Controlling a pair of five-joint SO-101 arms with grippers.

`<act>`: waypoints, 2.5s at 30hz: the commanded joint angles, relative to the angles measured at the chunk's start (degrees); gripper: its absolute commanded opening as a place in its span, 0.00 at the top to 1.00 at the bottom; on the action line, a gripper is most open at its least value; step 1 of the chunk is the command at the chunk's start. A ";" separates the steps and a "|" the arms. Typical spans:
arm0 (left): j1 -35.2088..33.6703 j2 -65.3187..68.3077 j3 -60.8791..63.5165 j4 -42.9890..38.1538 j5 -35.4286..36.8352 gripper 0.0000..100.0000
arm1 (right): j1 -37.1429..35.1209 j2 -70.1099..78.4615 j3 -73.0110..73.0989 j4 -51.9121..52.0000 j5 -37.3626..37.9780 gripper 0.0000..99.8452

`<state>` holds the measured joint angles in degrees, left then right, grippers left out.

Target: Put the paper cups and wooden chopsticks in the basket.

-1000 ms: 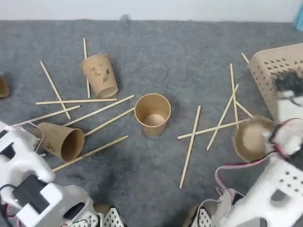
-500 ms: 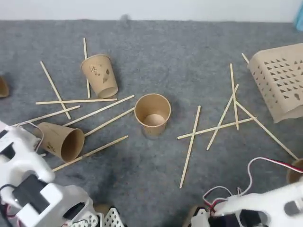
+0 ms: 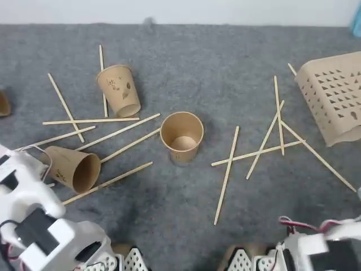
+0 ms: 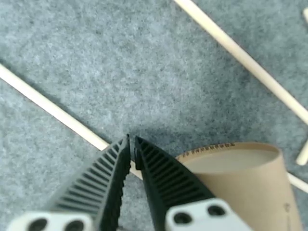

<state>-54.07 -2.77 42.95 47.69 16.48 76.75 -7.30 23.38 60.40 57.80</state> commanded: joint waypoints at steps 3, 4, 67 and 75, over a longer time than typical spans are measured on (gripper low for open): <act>0.26 -0.35 -0.57 -0.62 0.00 0.99 | 2.15 6.90 -12.22 1.45 1.05 0.86; 0.26 -0.35 -0.48 -0.62 0.00 0.99 | 2.15 7.43 -13.54 2.59 1.23 0.83; 0.53 -0.88 0.22 -0.88 -0.09 0.99 | -103.34 16.92 -31.82 22.46 -58.29 0.87; 0.53 -0.88 0.22 -0.97 -0.09 0.99 | -103.43 18.77 -33.32 24.22 -58.64 0.87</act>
<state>-54.07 -2.77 43.65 47.69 16.48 -26.02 11.60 -9.32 83.60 -0.04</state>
